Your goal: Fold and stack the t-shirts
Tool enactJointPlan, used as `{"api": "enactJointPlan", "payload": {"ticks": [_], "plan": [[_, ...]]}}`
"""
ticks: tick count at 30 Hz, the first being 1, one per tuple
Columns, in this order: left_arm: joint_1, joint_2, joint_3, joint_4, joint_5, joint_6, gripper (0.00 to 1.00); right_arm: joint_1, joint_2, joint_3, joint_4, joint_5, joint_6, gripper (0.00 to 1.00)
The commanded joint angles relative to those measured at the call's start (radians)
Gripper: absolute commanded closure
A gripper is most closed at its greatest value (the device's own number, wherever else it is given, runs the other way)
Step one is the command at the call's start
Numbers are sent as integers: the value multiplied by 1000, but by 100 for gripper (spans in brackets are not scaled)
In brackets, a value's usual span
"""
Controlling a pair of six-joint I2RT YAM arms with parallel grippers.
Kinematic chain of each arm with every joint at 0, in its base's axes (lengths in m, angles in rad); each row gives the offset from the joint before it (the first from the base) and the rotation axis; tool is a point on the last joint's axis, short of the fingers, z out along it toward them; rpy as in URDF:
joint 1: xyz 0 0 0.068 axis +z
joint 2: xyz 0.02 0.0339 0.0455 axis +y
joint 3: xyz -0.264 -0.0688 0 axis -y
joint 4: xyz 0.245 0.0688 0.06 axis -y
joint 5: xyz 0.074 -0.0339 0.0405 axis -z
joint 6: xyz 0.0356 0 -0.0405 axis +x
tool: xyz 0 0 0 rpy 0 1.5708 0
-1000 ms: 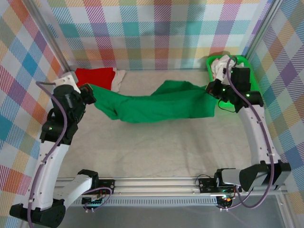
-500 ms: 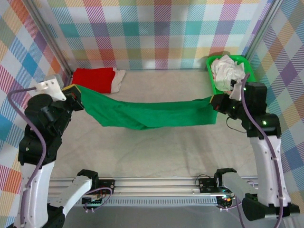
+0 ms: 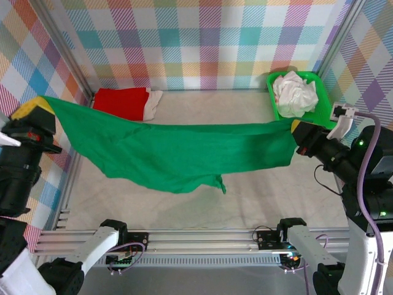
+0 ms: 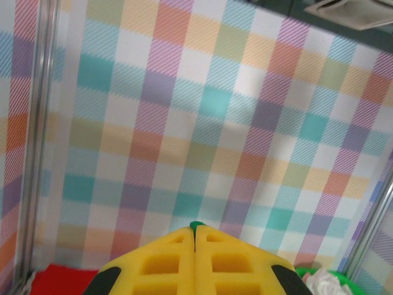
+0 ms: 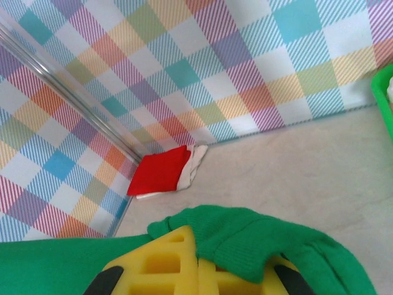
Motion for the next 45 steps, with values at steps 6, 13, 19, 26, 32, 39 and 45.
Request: {"api": "enactJointPlan", "payload": {"ticks": [6, 13, 19, 26, 32, 39, 45], "plan": [[15, 354, 69, 16, 24, 95, 100, 1, 237, -23, 77, 136, -33, 100], [17, 468, -319, 244, 32, 144, 100, 2, 443, -346, 381, 52, 74, 65], [60, 730, -512, 441, 38, 133, 100, 7, 570, -438, 543, 28, 99, 63], [64, 818, -611, 542, 49, 108, 100, 44, 640, -496, 505, 62, 38, 60], [64, 842, -637, 546, 60, 75, 100, 114, 933, -293, 396, 181, -50, 59], [64, 734, -754, 554, 71, 28, 100, 115, 1158, -177, 339, 301, -9, 57], [64, 670, -807, 556, 66, 7, 100, 114, 1223, -184, 367, 327, 5, 56]]}}
